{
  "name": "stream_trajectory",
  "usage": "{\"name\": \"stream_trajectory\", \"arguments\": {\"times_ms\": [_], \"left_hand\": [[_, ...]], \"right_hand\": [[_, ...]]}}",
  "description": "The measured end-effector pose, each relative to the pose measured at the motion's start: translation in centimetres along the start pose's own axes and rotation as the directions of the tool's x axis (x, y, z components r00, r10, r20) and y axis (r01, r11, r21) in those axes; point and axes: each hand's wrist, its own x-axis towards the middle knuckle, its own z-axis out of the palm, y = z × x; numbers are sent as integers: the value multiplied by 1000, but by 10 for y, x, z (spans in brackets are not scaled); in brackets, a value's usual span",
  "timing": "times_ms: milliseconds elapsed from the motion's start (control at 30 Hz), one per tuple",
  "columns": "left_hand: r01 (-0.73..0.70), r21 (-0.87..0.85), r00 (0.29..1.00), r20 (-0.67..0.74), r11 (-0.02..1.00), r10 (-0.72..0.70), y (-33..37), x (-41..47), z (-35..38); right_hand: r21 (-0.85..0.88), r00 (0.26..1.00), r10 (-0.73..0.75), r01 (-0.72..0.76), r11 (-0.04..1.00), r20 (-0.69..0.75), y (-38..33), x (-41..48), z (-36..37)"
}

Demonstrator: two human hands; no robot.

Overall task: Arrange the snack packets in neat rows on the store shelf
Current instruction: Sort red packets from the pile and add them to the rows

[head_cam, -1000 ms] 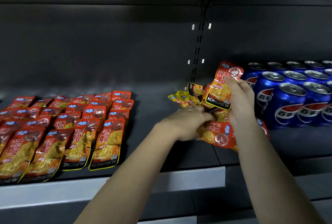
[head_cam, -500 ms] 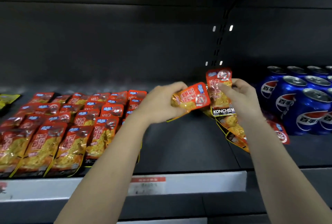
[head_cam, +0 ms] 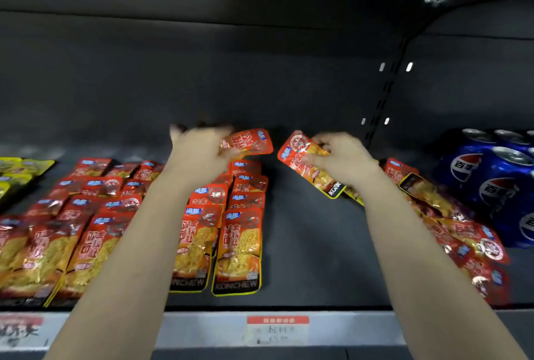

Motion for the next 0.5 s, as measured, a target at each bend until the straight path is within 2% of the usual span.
{"name": "stream_trajectory", "arguments": {"times_ms": [100,233,333,500], "left_hand": [[2,-18,998,-64,1000,-3,-13,-6,11],[-37,-80,993,-115,996,27,-17,-14,21],[-16,-106,992,-130,994,2,-17,-14,22],[-14,-134,988,-154,991,-7,-13,-15,26]], "right_hand": [[116,995,64,-73,991,80,1,7,21],[340,983,183,-183,922,33,12,2,51],[394,972,232,-221,892,21,17,5,63],[487,959,272,-275,829,80,21,8,76]]}}
